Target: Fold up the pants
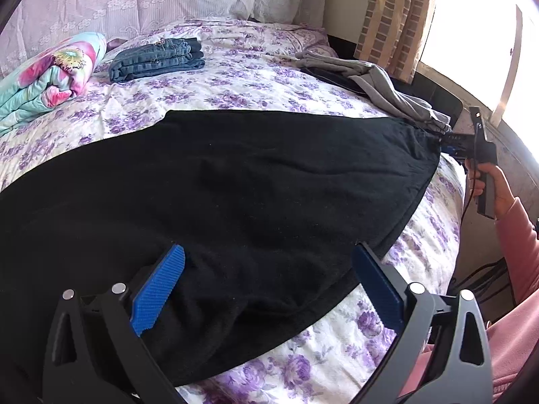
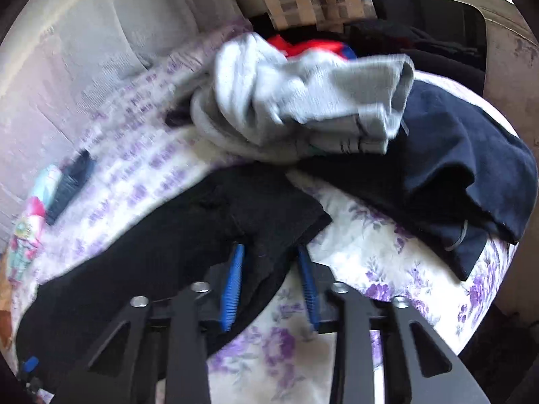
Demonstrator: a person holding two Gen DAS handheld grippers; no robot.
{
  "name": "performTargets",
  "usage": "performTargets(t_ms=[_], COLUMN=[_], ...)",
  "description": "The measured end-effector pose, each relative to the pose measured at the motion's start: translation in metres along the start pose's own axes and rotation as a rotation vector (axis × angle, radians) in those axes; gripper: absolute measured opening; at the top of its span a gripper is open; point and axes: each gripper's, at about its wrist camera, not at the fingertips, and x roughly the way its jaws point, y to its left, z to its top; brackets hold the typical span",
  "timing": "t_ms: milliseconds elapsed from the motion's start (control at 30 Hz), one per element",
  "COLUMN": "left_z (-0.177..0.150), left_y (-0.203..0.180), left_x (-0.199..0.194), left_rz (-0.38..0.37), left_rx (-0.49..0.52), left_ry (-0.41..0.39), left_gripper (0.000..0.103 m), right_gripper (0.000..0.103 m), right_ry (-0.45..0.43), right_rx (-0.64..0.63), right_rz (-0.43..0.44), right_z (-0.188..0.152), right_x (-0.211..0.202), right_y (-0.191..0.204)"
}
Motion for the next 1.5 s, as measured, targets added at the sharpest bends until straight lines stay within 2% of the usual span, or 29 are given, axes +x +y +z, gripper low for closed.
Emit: performTargets(t_ms=[100, 167, 233, 267, 300, 333, 400, 433, 467, 533, 600, 633, 700, 767, 833, 867, 900, 933, 1000, 1033, 1067, 1200, 1233, 1267, 1300, 1333, 1367, 1433, 1500], left_z=[0.0, 0.0, 0.001, 0.002, 0.001, 0.001, -0.002, -0.004, -0.007, -0.01, -0.016, -0.021, -0.029, -0.035, -0.041, -0.043, -0.045, -0.046, -0.048, -0.048, -0.05, -0.053, -0.054, -0.055, -0.056, -0.057, -0.058, -0.057, -0.05], left_y=[0.001, 0.006, 0.012, 0.014, 0.018, 0.022, 0.033, 0.041, 0.054, 0.073, 0.098, 0.108, 0.114, 0.115, 0.119, 0.122, 0.126, 0.131, 0.14, 0.144, 0.149, 0.164, 0.166, 0.167, 0.169, 0.172, 0.175, 0.175, 0.167], left_x=[0.0, -0.002, -0.008, -0.013, -0.024, -0.032, -0.056, -0.065, -0.076, -0.086, -0.091, -0.091, -0.089, -0.094, -0.102, -0.105, -0.106, -0.109, -0.115, -0.12, -0.128, -0.153, -0.154, -0.148, -0.138, -0.131, -0.124, -0.128, -0.137], left_rz=[0.0, -0.007, 0.001, 0.013, 0.04, 0.066, 0.19, 0.253, 0.321, 0.375, 0.418, 0.454, 0.507, 0.527, 0.513, 0.502, 0.501, 0.532, 0.562, 0.575, 0.592, 0.58, 0.579, 0.611, 0.676, 0.715, 0.716, 0.72, 0.745], left_rx=[-0.009, -0.028, -0.051, -0.054, -0.047, -0.036, 0.001, 0.01, 0.001, -0.052, -0.144, -0.173, -0.164, -0.147, -0.159, -0.169, -0.175, -0.185, -0.192, -0.203, -0.219, -0.293, -0.297, -0.274, -0.25, -0.241, -0.249, -0.272, -0.267], left_ry=[-0.001, -0.009, -0.018, -0.023, -0.044, -0.063, -0.106, -0.114, -0.115, -0.106, -0.056, -0.026, -0.001, 0.001, -0.015, -0.023, -0.027, -0.031, -0.031, -0.041, -0.058, -0.123, -0.124, -0.091, -0.036, 0.006, 0.049, 0.038, 0.008], left_gripper=[0.098, 0.098, 0.098, 0.098, 0.098, 0.098, 0.098, 0.098, 0.098, 0.098, 0.098, 0.098, 0.098, 0.098, 0.098, 0.099, 0.099, 0.099, 0.099, 0.099, 0.099, 0.099, 0.099, 0.099, 0.099, 0.099, 0.099, 0.099, 0.099], right_gripper=[0.022, 0.025, 0.038, 0.053, 0.059, 0.062, 0.069, 0.069, 0.07, 0.07, 0.07, 0.07, 0.07, 0.068, 0.068, 0.064, 0.062, 0.062, 0.059, 0.059, 0.059, 0.064, 0.064, 0.065, 0.065, 0.065, 0.065, 0.065, 0.071], right_ry=[-0.001, -0.008, -0.016, -0.027, -0.064, -0.147, -0.214, -0.227, -0.223, -0.187, -0.106, -0.095, -0.058, -0.04, -0.036, -0.007, 0.082, 0.134, -0.002, -0.011, -0.016, 0.002, 0.033, 0.075, 0.14, 0.121, 0.096, 0.089, 0.039], right_rx=[-0.021, -0.028, -0.03, -0.03, -0.044, -0.089, -0.171, -0.242, -0.29, -0.386, -0.507, -0.553, -0.646, -0.716, -0.736, -0.766, -0.851, -0.934, -1.103, -1.126, -1.11, -0.94, -0.944, -0.976, -1.043, -1.048, -1.033, -0.962, -0.862], right_rz=[0.001, -0.023, -0.089, -0.102, -0.078, -0.005, 0.094, 0.194, 0.273, 0.436, 0.586, 0.618, 0.64, 0.652, 0.593, 0.547, 0.505, 0.496, 0.448, 0.449, 0.472, 0.633, 0.623, 0.595, 0.535, 0.53, 0.554, 0.618, 0.644], right_z=[-0.001, -0.004, -0.007, -0.01, -0.014, -0.025, -0.046, -0.063, -0.077, -0.111, -0.146, -0.159, -0.182, -0.2, -0.209, -0.217, -0.235, -0.252, -0.273, -0.273, -0.268, -0.247, -0.25, -0.261, -0.276, -0.28, -0.278, -0.26, -0.238], right_x=[0.005, 0.002, -0.011, -0.021, -0.035, -0.059, -0.081, -0.091, -0.095, -0.096, -0.091, -0.09, -0.087, -0.083, -0.073, -0.066, -0.052, -0.049, -0.071, -0.079, -0.086, -0.103, -0.095, -0.085, -0.071, -0.068, -0.073, -0.085, -0.092], right_y=[-0.006, -0.002, 0.01, 0.018, 0.03, 0.052, 0.087, 0.115, 0.136, 0.185, 0.241, 0.261, 0.302, 0.34, 0.363, 0.373, 0.385, 0.391, 0.395, 0.395, 0.394, 0.398, 0.405, 0.413, 0.42, 0.423, 0.419, 0.404, 0.384])
